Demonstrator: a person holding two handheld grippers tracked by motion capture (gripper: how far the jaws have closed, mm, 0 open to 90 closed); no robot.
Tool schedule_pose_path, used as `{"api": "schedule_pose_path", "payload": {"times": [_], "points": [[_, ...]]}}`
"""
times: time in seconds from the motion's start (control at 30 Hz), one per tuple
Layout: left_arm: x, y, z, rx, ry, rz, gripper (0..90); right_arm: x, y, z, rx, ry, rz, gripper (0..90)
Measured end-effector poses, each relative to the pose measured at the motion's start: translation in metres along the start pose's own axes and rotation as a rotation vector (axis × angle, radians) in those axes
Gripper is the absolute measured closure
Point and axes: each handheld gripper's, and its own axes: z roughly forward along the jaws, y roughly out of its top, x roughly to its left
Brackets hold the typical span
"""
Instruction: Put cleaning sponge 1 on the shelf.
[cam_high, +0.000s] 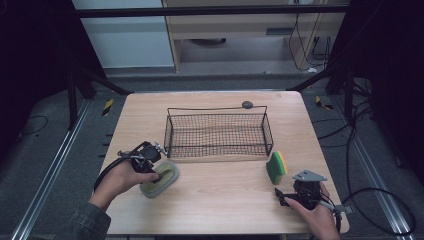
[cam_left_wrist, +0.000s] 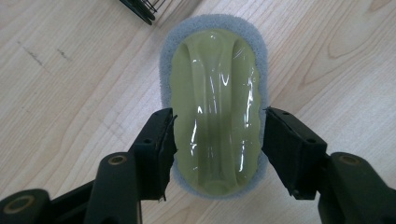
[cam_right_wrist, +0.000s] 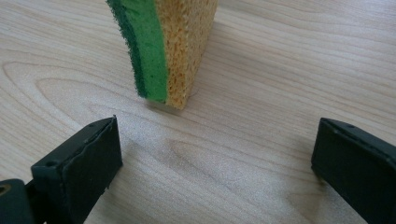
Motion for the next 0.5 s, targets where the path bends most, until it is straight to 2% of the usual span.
{"api": "schedule_pose_path", "payload": {"times": [0.1, 0.17, 0.23, 0.33, 0.5], "points": [[-0.003, 0.003, 0.000, 0.004, 0.028, -0.009, 44.0, 0.000, 0.000, 0.000, 0.001, 0.004, 0.007, 1.9], [-0.003, 0.003, 0.001, 0.006, 0.018, -0.015, 45.7, 0.001, 0.000, -0.001, 0.001, 0.006, 0.010, 1.9], [-0.001, 0.002, 0.004, 0.028, 0.013, -0.010, 46.7, 0.000, 0.000, 0.000, -0.001, 0.002, 0.004, 1.9], [0.001, 0.001, 0.009, 0.032, -0.008, 0.000, 46.8, 0.000, -0.001, 0.000, 0.000, 0.002, 0.001, 1.9], [0.005, 0.001, 0.014, 0.030, -0.032, -0.009, 47.8, 0.000, 0.000, 0.000, 0.000, 0.006, -0.002, 1.9]]}}
